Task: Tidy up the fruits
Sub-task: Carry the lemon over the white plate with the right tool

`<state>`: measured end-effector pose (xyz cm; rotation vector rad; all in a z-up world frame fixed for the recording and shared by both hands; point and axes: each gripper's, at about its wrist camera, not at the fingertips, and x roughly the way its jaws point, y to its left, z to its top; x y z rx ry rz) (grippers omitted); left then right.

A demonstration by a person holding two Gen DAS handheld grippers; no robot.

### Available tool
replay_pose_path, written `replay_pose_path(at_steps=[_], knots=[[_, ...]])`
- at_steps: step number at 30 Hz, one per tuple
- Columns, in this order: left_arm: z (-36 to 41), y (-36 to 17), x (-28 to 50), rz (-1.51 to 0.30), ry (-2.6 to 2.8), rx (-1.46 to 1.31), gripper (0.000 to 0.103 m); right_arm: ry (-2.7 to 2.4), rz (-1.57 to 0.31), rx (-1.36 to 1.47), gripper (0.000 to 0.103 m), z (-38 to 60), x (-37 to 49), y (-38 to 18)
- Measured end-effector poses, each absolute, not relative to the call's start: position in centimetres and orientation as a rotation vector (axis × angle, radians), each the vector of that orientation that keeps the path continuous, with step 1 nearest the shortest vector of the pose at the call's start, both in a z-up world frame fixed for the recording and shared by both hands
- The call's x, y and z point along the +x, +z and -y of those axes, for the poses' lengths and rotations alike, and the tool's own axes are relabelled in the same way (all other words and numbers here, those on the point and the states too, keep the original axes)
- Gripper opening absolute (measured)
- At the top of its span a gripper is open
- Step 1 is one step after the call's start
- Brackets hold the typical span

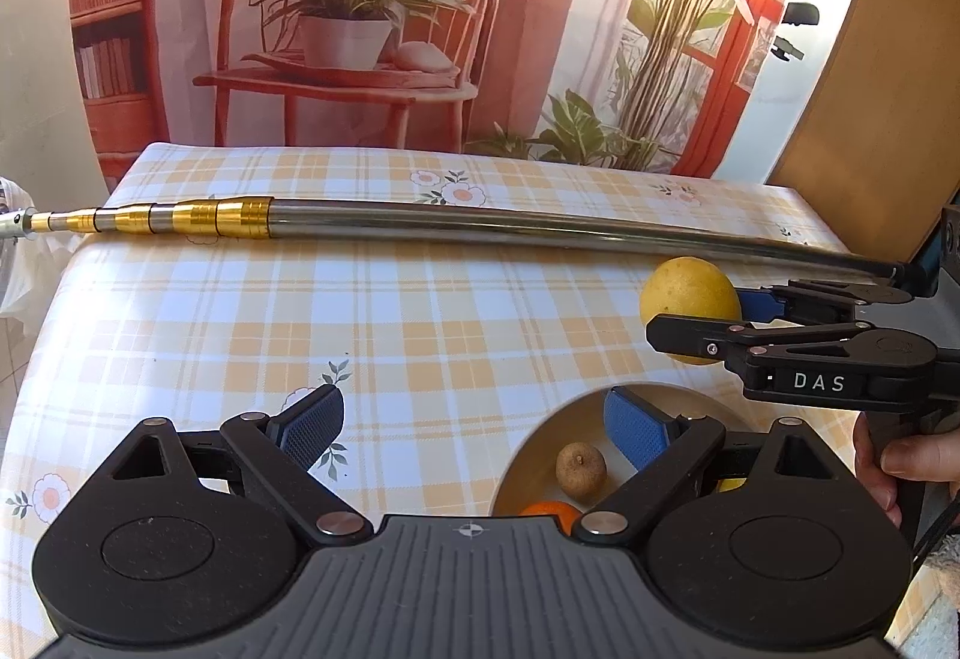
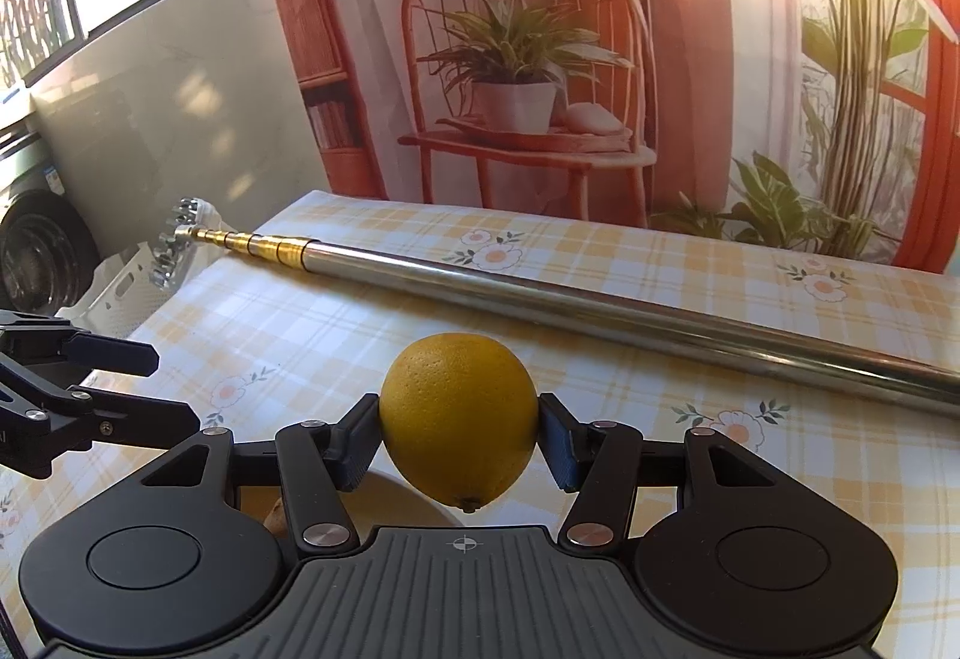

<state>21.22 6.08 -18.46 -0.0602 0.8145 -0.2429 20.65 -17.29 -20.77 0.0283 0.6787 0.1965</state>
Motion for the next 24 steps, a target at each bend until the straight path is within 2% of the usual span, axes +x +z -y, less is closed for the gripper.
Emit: replay_pose_path(at_steps=[24], knots=[[-7.4,-18.2,18.2,-0.772,-0.212,-0.06,0.095,0.248,-0.723,0.037,0.051,14.2,16.2,-21.1]])
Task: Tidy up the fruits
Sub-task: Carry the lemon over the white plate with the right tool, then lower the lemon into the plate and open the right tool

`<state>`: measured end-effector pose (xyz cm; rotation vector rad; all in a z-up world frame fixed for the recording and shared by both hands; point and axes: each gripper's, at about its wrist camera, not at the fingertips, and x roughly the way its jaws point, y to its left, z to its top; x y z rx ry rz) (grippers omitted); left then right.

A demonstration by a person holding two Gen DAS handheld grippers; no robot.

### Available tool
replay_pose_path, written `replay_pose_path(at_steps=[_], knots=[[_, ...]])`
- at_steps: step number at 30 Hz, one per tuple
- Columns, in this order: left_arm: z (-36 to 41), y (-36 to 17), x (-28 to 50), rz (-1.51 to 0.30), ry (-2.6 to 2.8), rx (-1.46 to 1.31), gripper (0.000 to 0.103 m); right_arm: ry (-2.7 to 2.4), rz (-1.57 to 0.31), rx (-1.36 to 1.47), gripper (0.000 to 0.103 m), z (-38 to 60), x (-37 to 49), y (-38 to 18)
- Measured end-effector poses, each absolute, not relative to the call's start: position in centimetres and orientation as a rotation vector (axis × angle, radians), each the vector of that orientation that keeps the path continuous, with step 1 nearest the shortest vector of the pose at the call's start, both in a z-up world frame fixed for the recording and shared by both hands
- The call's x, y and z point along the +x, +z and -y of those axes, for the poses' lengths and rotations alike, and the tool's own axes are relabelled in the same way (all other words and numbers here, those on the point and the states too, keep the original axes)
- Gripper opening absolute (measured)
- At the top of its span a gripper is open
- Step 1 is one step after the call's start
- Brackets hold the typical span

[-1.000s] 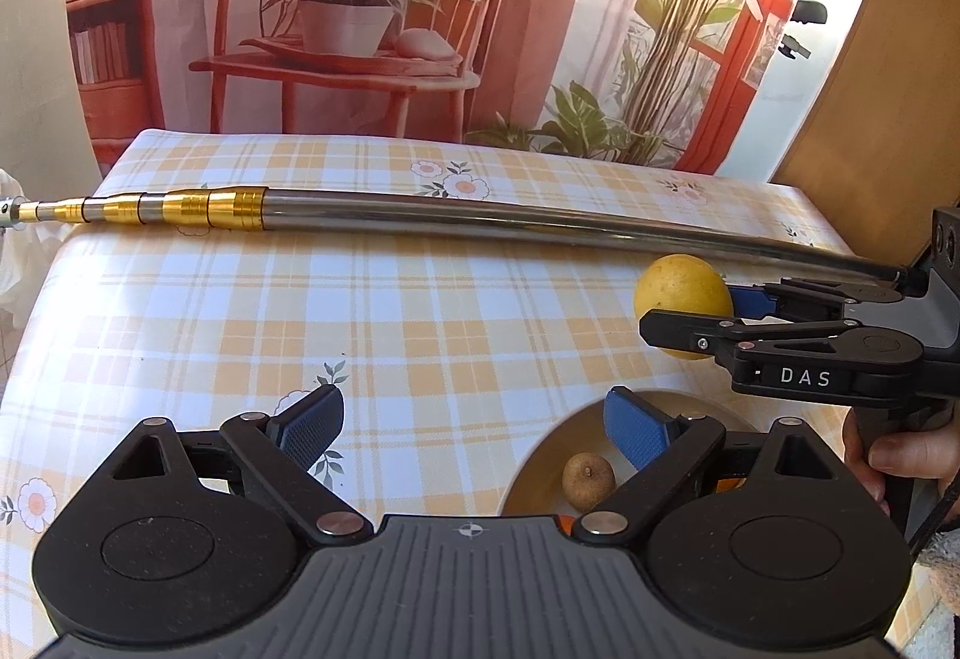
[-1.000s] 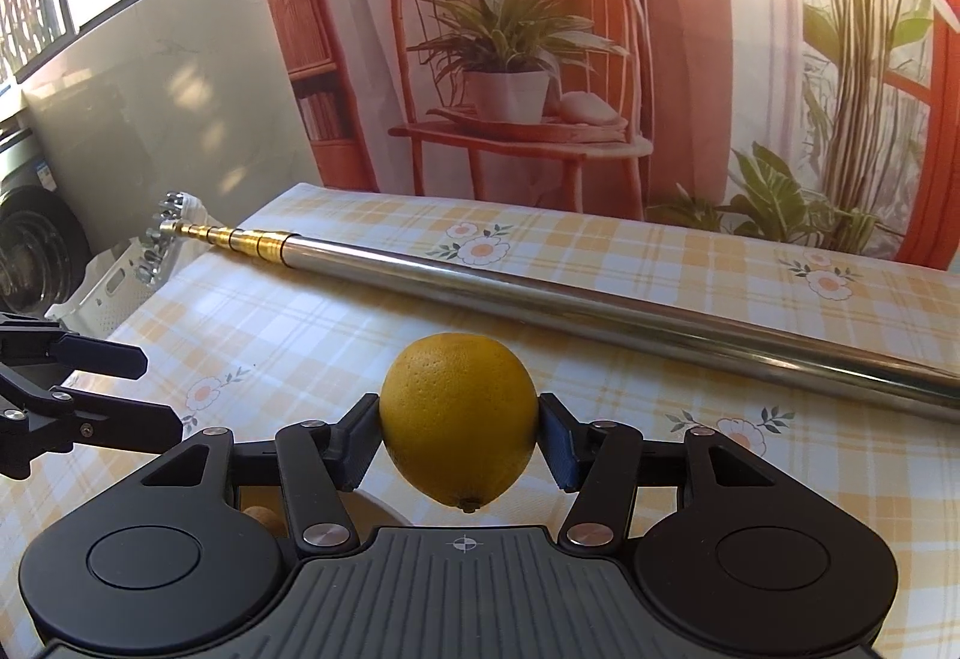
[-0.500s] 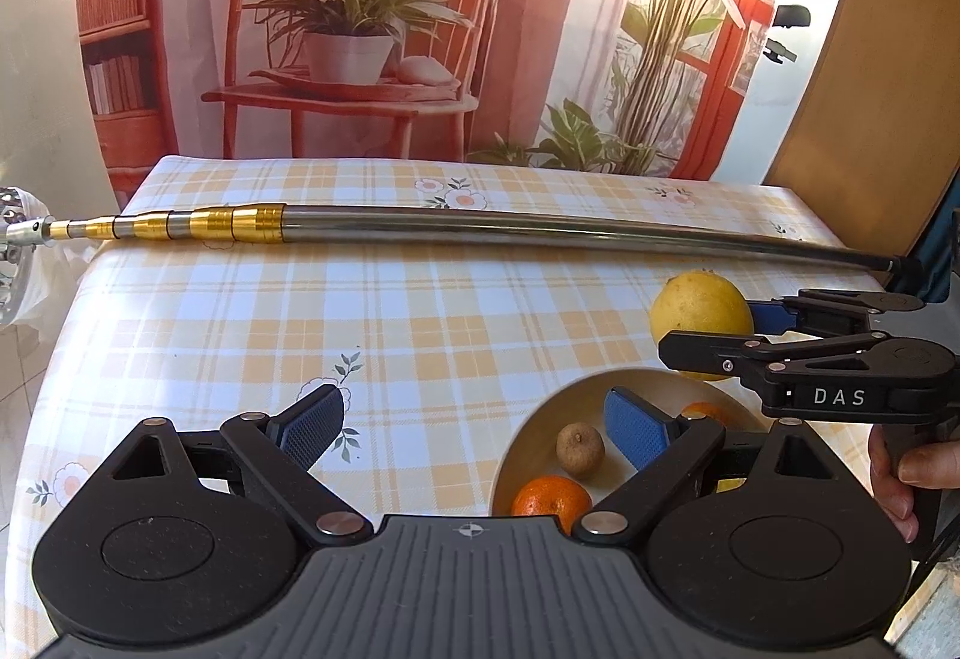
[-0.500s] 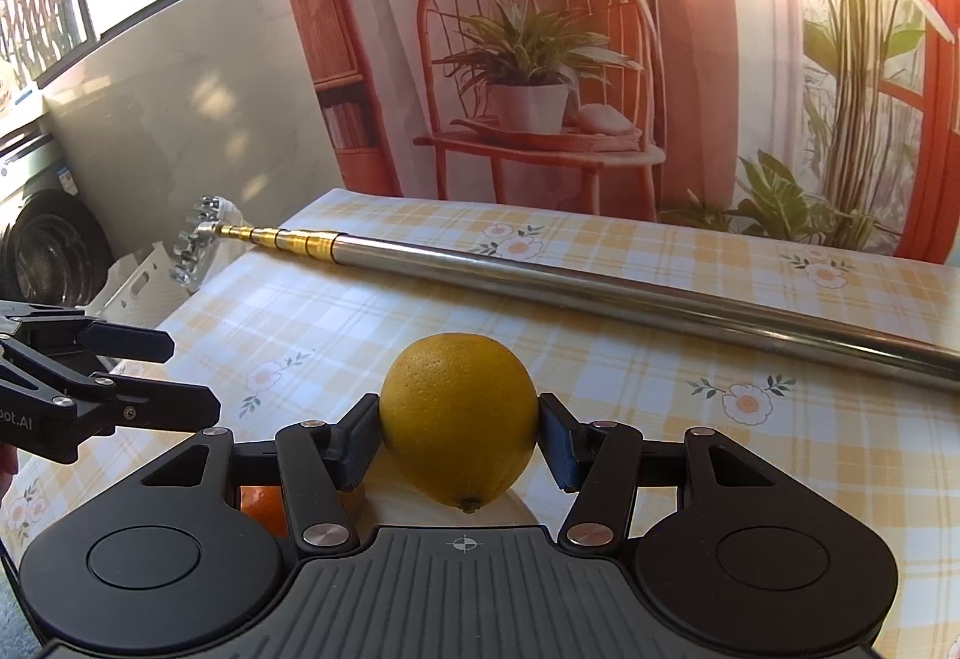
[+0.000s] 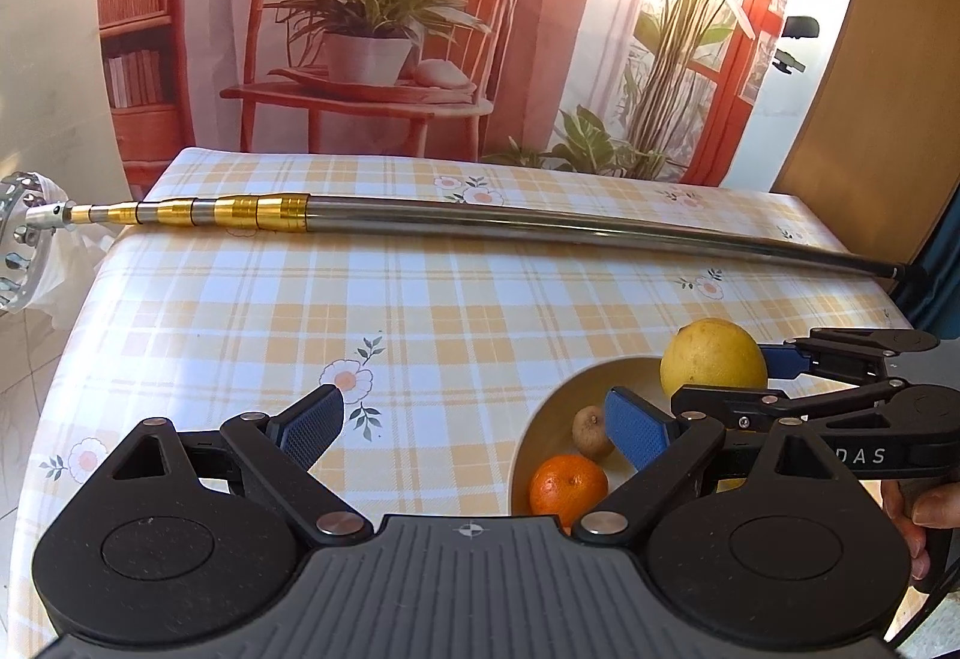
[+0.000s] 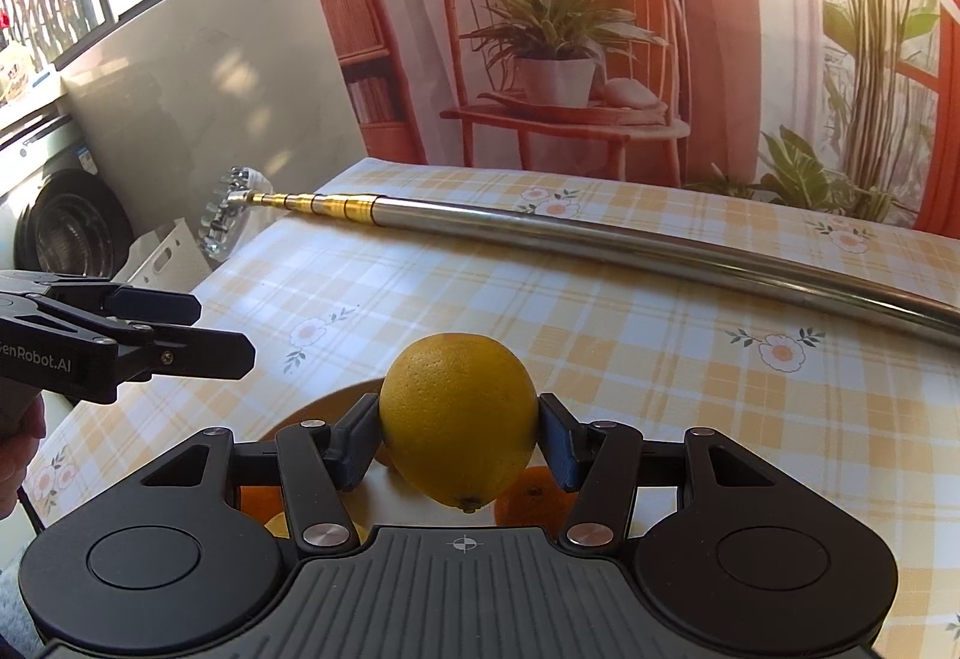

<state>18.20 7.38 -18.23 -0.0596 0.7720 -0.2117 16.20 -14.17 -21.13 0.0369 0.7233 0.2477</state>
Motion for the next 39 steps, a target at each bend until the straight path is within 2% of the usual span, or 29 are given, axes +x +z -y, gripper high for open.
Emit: replay_pose_path(at_steps=[39], knots=[[-7.8,-18.4,18.0,-0.798,-0.203,-0.068,0.095,0.276,-0.842,0.069,0.052,12.3,17.1,-23.7]])
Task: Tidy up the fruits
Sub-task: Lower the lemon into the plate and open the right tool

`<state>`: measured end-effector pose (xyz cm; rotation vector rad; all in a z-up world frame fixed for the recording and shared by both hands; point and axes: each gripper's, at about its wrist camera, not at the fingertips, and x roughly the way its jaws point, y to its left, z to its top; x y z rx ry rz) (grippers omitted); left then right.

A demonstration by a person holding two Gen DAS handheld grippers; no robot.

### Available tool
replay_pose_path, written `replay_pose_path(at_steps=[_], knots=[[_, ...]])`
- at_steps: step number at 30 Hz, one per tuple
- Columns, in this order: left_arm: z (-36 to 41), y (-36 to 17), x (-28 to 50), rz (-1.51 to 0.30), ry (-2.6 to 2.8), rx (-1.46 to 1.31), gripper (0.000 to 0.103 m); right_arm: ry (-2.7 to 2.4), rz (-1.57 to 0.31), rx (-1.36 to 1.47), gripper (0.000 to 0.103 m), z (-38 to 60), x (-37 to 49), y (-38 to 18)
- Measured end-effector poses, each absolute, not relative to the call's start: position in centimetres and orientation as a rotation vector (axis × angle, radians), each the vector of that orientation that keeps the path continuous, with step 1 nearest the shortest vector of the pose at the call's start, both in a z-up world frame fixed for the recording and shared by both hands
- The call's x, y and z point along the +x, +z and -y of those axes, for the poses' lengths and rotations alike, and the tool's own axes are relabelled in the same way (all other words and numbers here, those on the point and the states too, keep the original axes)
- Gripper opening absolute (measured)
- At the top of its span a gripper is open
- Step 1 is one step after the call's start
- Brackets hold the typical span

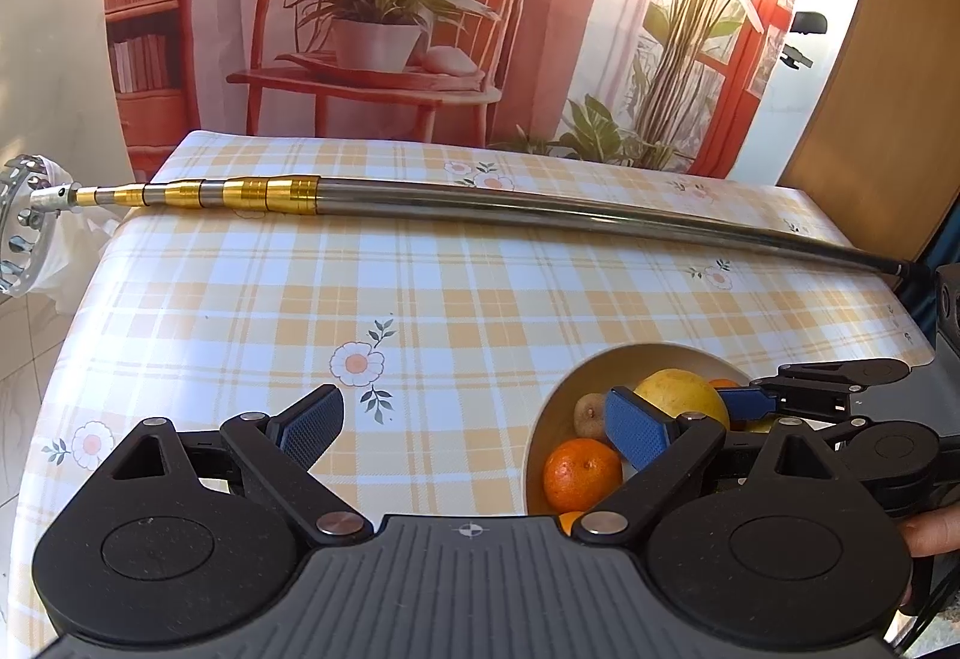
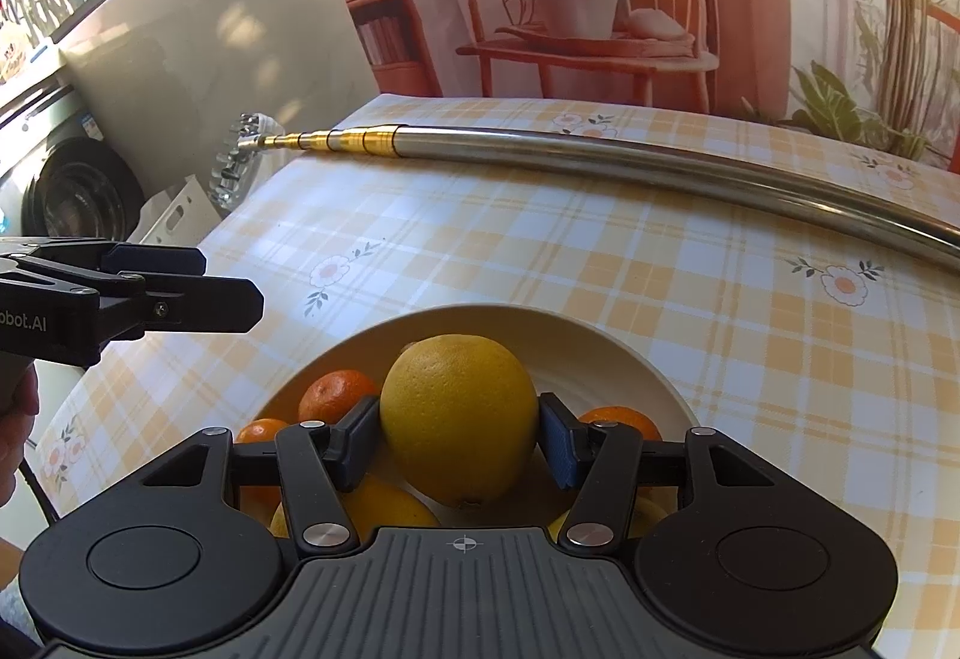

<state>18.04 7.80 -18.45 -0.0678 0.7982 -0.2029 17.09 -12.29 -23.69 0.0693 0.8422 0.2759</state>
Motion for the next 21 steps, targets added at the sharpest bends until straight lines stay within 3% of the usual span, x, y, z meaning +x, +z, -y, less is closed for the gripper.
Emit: replay_pose_path(at_steps=[10,21], knots=[[-7.6,-18.1,18.0,-0.794,-0.209,-0.07,0.095,0.252,-0.824,0.098,0.053,12.7,17.1,-22.9],[-7.7,-17.9,17.4,-0.783,-0.212,-0.078,0.095,0.19,-0.772,0.067,0.089,13.2,15.9,-20.7]])
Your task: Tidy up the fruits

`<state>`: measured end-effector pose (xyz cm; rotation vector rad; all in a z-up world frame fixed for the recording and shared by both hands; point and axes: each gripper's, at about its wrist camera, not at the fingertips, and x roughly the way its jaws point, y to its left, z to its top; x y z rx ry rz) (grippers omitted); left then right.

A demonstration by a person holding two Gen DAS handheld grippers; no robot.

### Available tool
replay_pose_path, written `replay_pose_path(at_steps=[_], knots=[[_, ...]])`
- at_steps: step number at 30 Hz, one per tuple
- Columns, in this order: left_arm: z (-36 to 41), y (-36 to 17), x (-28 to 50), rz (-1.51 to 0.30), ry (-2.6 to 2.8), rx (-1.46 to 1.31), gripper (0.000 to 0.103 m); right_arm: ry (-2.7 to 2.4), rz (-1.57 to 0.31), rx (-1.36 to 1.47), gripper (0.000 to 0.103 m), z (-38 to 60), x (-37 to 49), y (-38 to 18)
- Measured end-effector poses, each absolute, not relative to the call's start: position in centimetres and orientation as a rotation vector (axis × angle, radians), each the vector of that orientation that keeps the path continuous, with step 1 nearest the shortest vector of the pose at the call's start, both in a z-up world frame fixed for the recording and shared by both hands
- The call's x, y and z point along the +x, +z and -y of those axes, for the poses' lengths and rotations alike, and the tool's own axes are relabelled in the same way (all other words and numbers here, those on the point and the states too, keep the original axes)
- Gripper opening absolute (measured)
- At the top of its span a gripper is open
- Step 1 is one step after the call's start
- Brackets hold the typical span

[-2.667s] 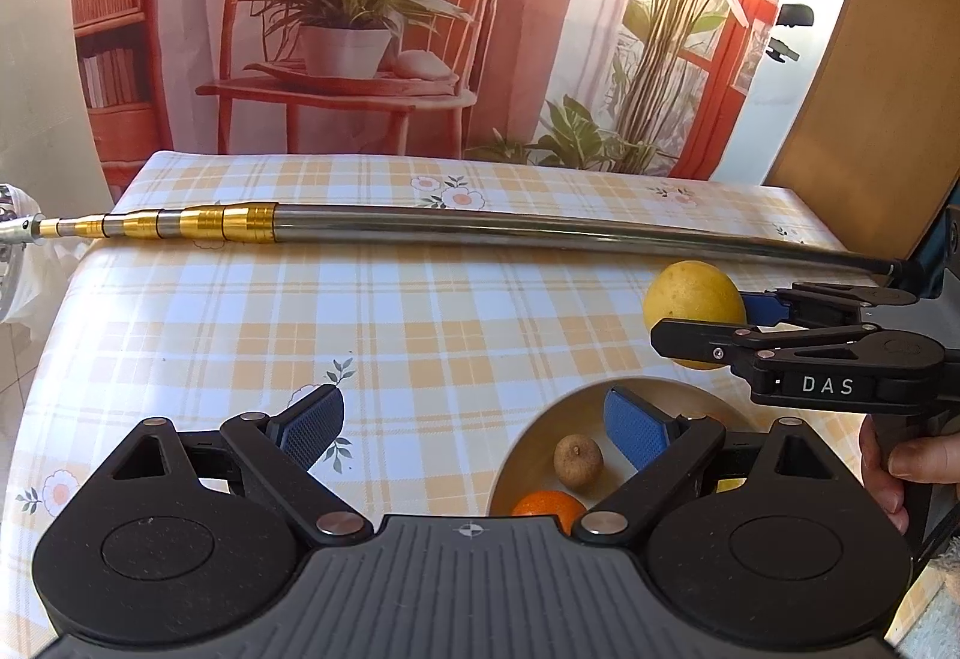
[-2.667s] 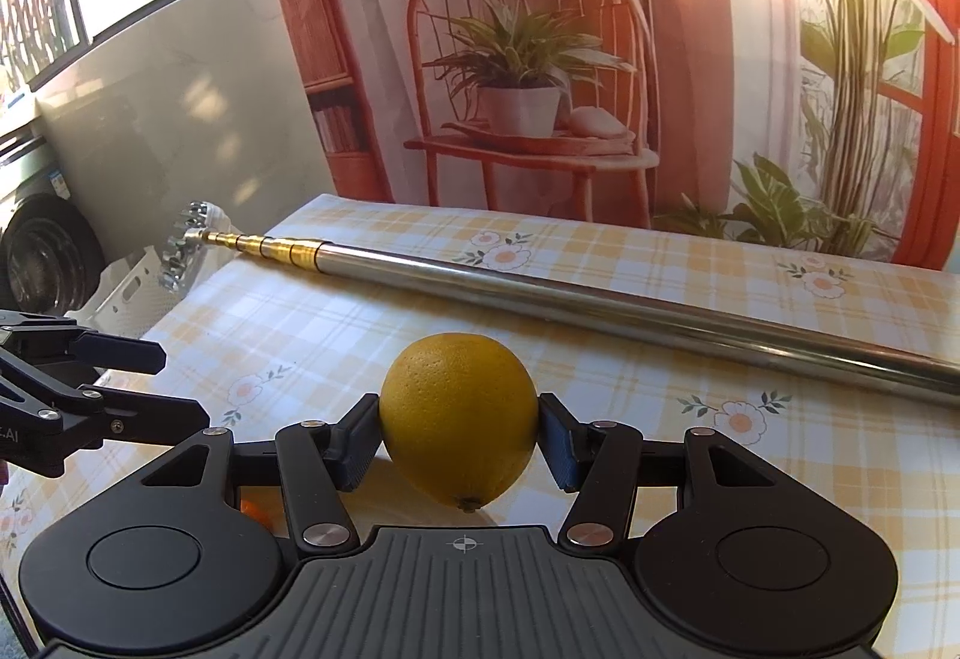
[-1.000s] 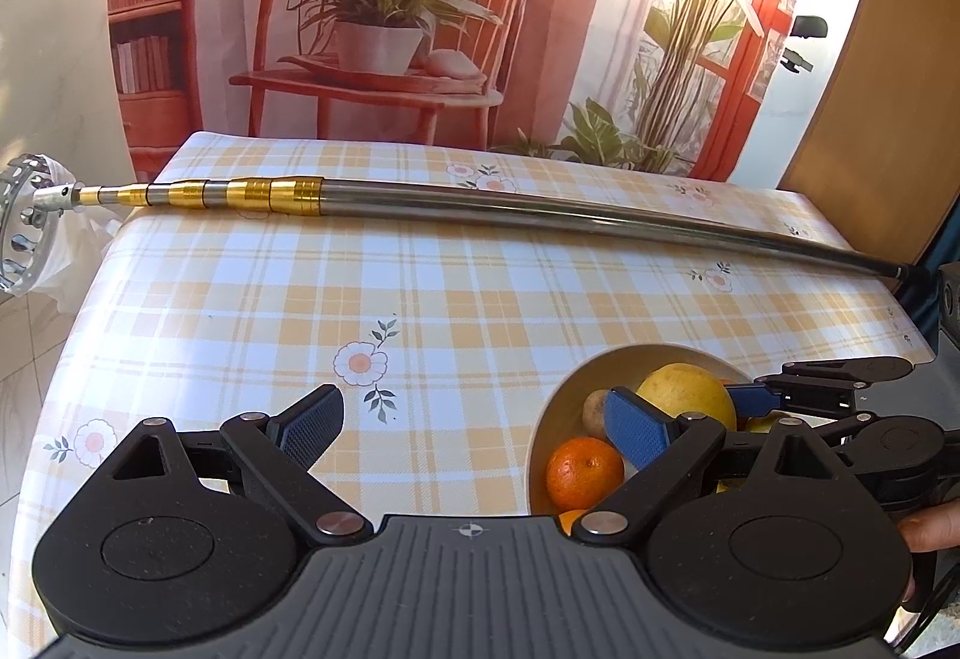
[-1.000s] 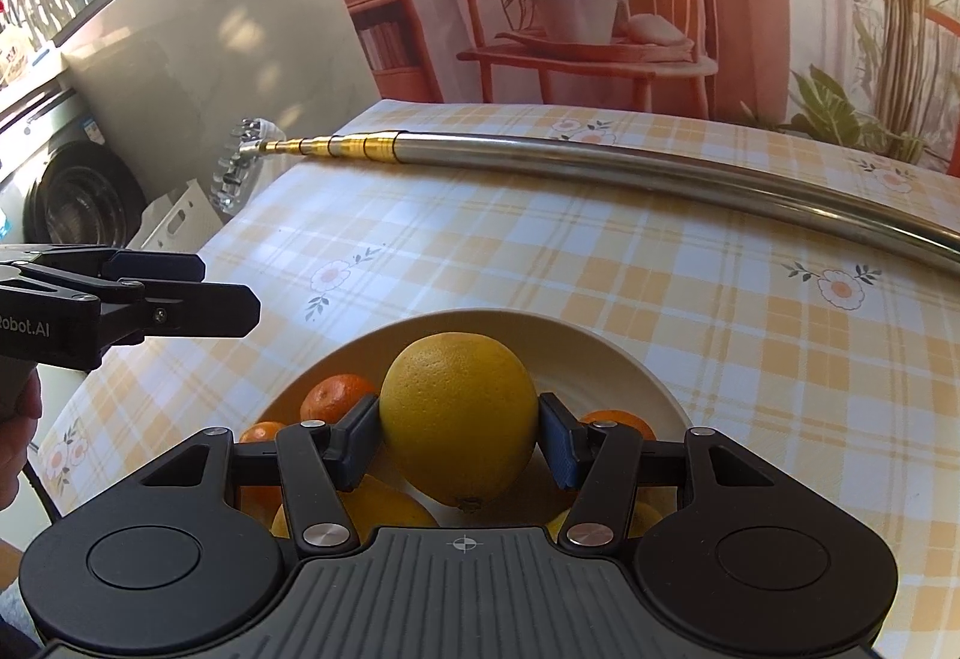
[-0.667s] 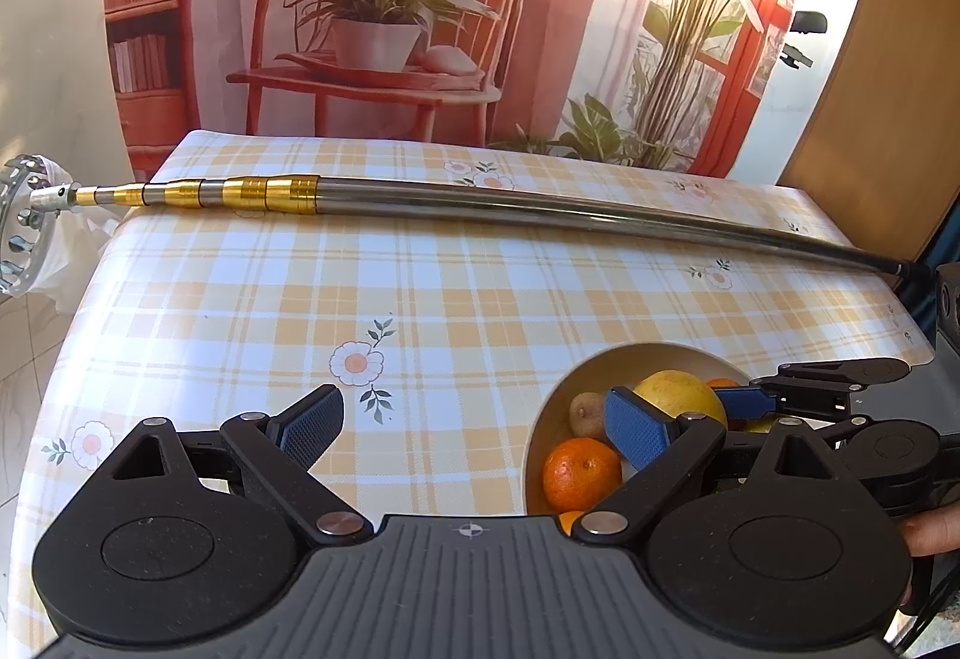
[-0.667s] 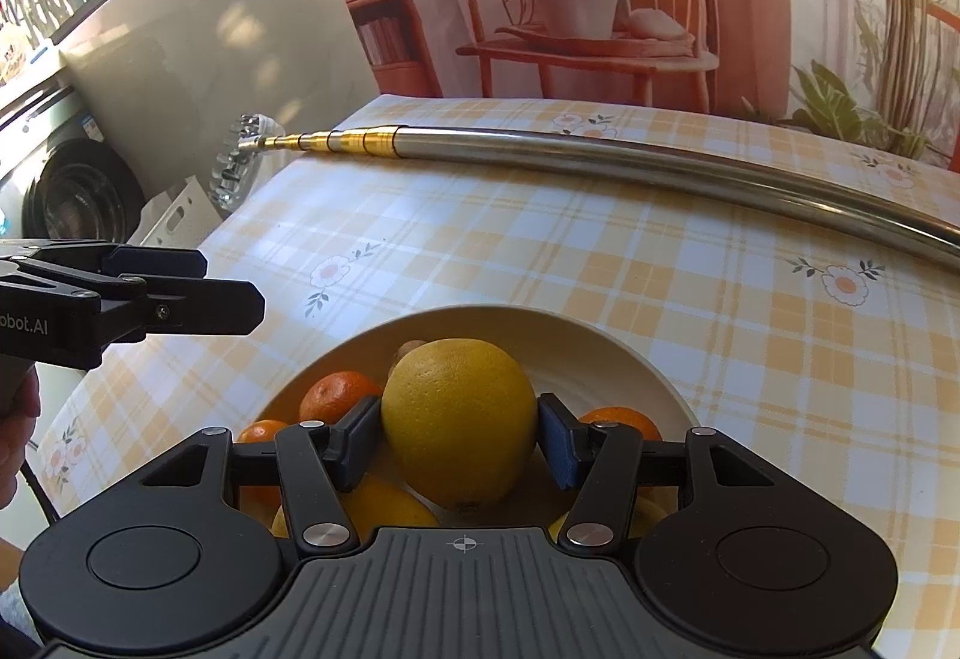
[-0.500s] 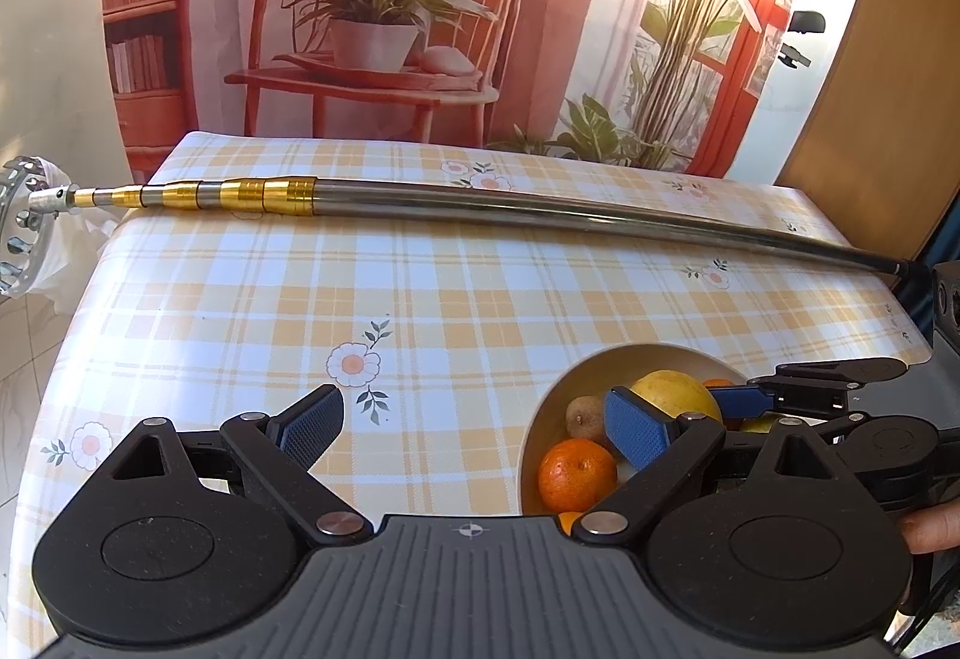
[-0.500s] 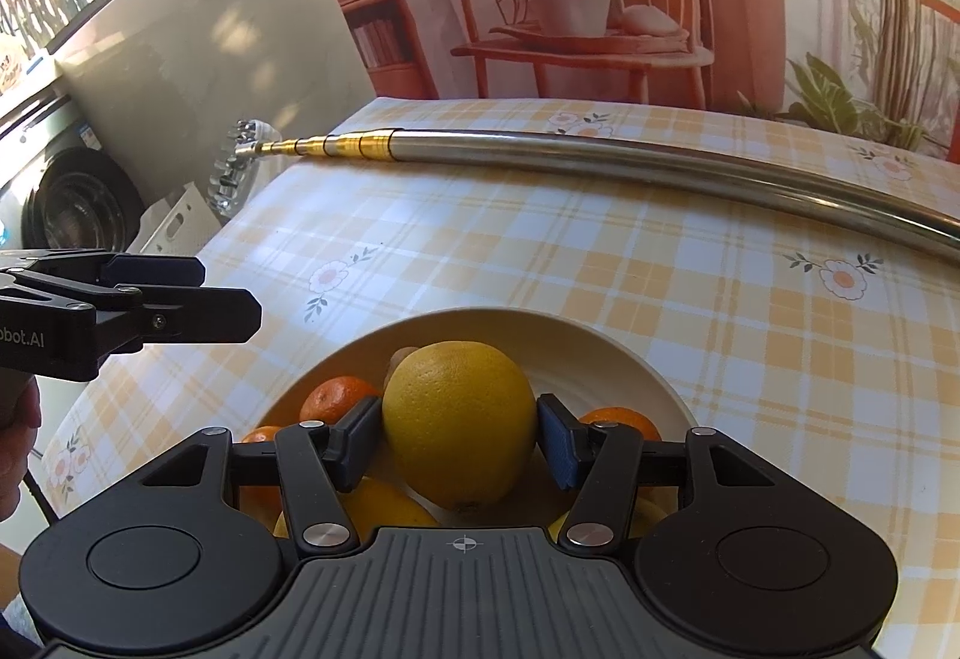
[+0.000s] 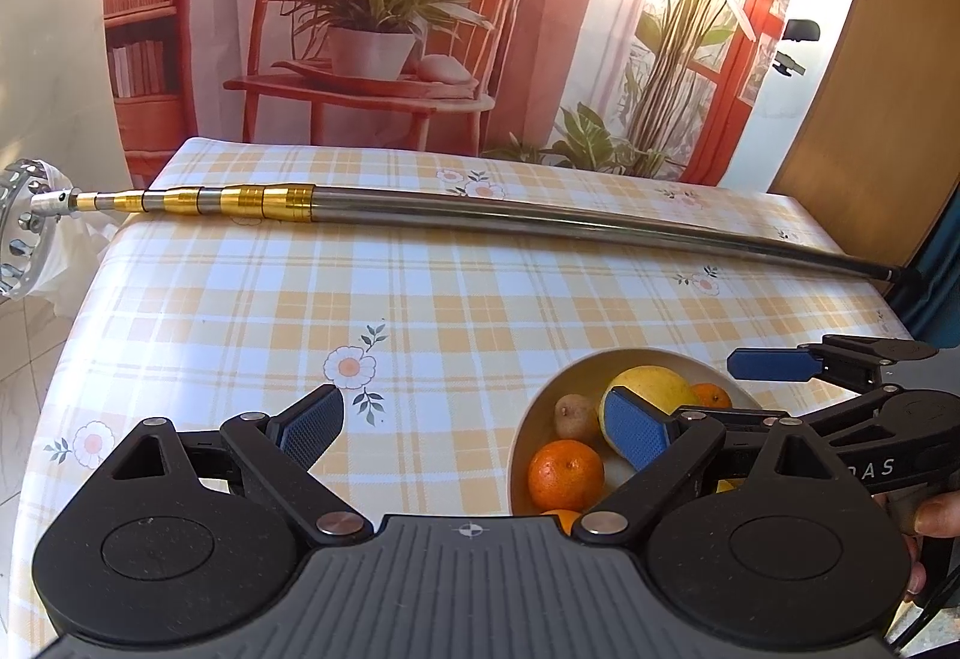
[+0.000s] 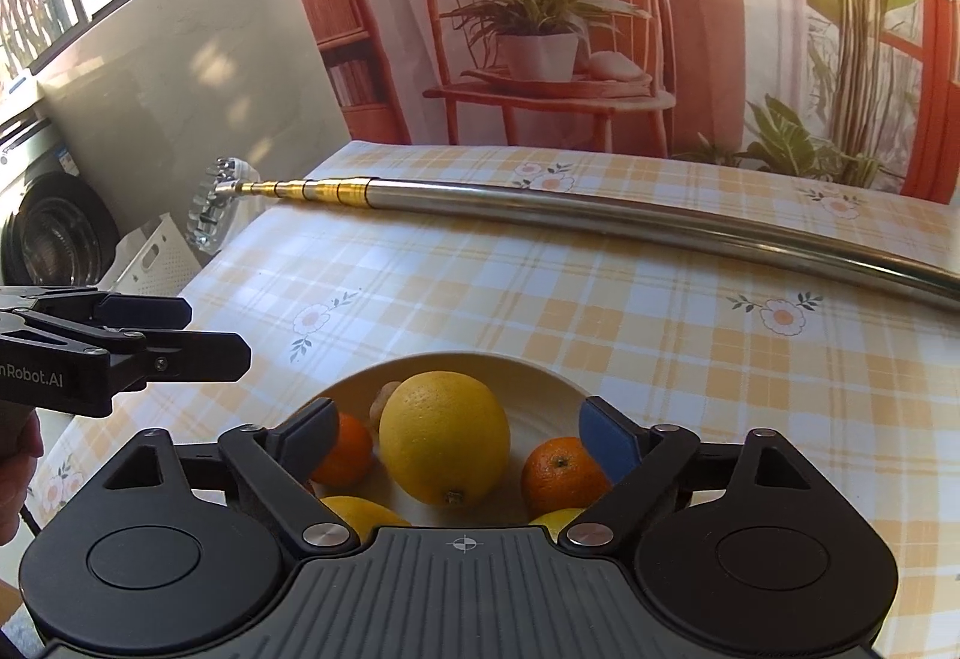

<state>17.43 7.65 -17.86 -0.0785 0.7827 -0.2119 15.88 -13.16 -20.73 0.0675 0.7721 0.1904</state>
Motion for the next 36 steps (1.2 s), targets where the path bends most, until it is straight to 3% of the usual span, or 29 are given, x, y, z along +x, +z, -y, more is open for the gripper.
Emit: replay_pose_path(at_steps=[5,14,36], knots=[[-7.7,-17.4,17.1,-0.767,-0.213,-0.082,0.095,0.159,-0.76,0.066,0.103,13.4,15.2,-19.9],[-7.5,-15.2,16.2,-0.706,-0.241,-0.085,0.095,0.098,-0.68,0.074,0.103,13.5,13.3,-16.7],[-3.1,-1.5,10.7,-0.284,-0.28,-0.003,0.103,-0.038,-0.366,0.049,0.103,14.6,8.0,-2.7]])
